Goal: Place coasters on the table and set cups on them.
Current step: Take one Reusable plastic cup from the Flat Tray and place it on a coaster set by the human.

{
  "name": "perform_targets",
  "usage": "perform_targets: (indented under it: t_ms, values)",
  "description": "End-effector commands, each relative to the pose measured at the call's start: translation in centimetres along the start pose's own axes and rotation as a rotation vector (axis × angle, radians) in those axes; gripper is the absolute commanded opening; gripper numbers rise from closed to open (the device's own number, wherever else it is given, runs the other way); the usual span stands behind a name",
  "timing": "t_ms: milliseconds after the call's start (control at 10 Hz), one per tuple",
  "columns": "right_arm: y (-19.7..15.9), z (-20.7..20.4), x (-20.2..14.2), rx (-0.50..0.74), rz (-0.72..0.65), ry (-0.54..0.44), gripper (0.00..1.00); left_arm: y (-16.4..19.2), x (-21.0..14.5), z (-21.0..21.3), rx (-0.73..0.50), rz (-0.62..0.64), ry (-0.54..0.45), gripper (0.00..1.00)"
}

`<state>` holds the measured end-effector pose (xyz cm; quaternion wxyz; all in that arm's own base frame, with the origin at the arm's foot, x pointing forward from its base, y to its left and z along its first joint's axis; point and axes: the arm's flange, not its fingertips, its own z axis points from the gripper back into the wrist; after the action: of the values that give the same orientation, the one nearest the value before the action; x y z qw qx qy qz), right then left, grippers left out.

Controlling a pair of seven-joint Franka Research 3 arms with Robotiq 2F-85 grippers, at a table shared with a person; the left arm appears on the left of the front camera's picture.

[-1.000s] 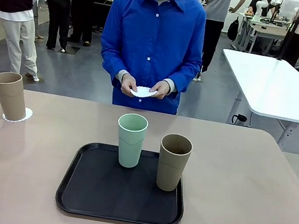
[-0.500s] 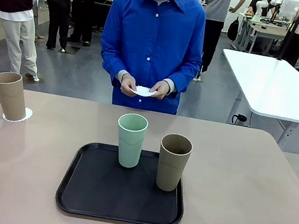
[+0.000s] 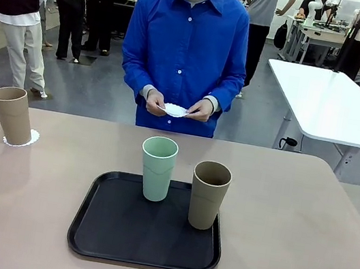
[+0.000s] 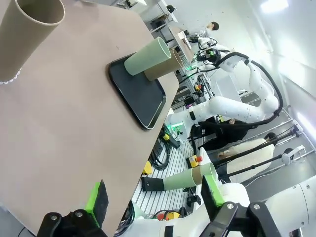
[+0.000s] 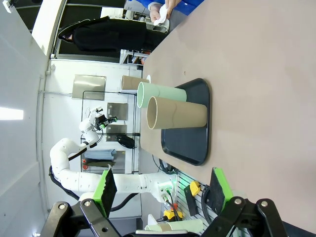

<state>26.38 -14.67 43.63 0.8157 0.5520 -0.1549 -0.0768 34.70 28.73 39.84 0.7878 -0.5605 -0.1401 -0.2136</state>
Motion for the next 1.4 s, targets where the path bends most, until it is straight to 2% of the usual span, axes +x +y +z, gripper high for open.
perform_targets:
  t_ms: [0,1300]
  values:
    - [0.04,-0.01,0.08,0.013,0.0,-0.001,1.0,-0.04,-0.14,0.17,0.003,0.005,-0.004,1.0]
    - [0.04,-0.01,0.08,0.013,0.0,-0.001,1.0,-0.04,-0.14,0.17,0.003,0.005,-0.004,1.0]
